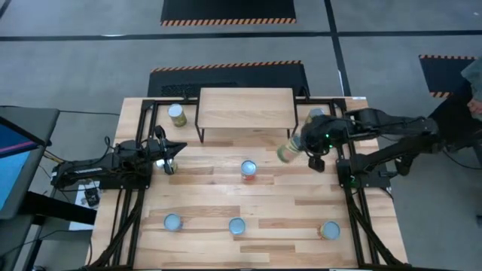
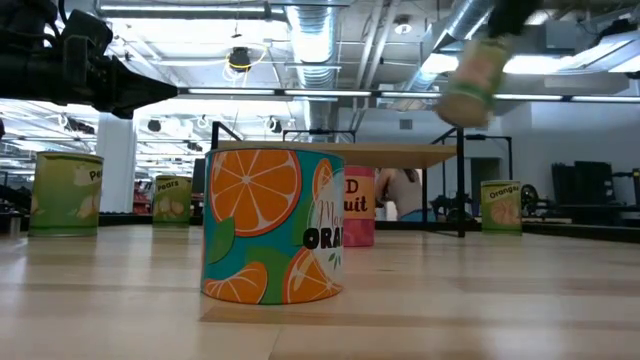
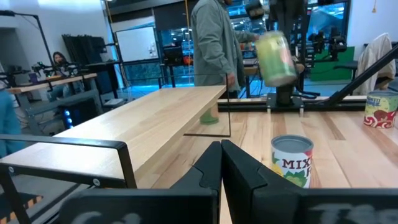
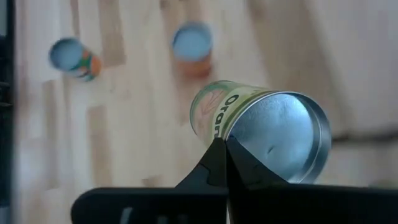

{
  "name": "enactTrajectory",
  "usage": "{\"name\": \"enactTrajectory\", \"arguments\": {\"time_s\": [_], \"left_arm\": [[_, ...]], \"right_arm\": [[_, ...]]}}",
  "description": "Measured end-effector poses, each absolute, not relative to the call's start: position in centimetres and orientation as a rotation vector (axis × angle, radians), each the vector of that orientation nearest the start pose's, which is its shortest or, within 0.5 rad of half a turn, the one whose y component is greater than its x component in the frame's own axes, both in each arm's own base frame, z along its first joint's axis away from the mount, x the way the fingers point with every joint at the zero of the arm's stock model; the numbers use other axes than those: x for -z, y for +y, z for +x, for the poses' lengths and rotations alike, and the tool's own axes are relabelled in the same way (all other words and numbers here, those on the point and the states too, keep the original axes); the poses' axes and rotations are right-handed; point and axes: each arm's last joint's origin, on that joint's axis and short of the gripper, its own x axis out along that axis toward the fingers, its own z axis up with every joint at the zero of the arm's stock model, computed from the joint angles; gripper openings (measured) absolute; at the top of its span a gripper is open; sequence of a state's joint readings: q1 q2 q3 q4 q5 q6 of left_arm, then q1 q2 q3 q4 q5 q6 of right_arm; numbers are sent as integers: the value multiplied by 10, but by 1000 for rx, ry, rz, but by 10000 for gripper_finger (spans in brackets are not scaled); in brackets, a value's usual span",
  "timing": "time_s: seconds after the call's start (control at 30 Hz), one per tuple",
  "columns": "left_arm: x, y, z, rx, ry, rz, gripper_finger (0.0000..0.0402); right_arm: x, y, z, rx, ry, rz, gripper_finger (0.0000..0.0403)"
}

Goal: Pick and place cans onto a shelf
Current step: Put the bottom canned oranges on the shelf

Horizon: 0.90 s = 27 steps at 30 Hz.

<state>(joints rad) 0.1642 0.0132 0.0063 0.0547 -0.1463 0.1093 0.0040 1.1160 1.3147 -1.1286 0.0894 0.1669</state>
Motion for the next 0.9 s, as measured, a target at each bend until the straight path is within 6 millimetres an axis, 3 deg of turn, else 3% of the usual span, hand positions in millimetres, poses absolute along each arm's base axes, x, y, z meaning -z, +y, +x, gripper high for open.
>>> {"name": "enactTrajectory", "arguments": {"time_s": [0.2,0.43,0.57,0.9], "left_arm": [[-170,20,96,-313,-31,109,0],[-170,20,96,-312,-31,108,0],[-170,20,96,-312,-30,108,0],[-170,20,96,-312,-29,117,0]], "right_arm": [[-395,-26,227,142,874,-186,4],[-391,-88,268,199,968,-349,6],[-385,-120,278,221,1060,-375,4],[-366,-182,276,262,1212,-406,4]]}}
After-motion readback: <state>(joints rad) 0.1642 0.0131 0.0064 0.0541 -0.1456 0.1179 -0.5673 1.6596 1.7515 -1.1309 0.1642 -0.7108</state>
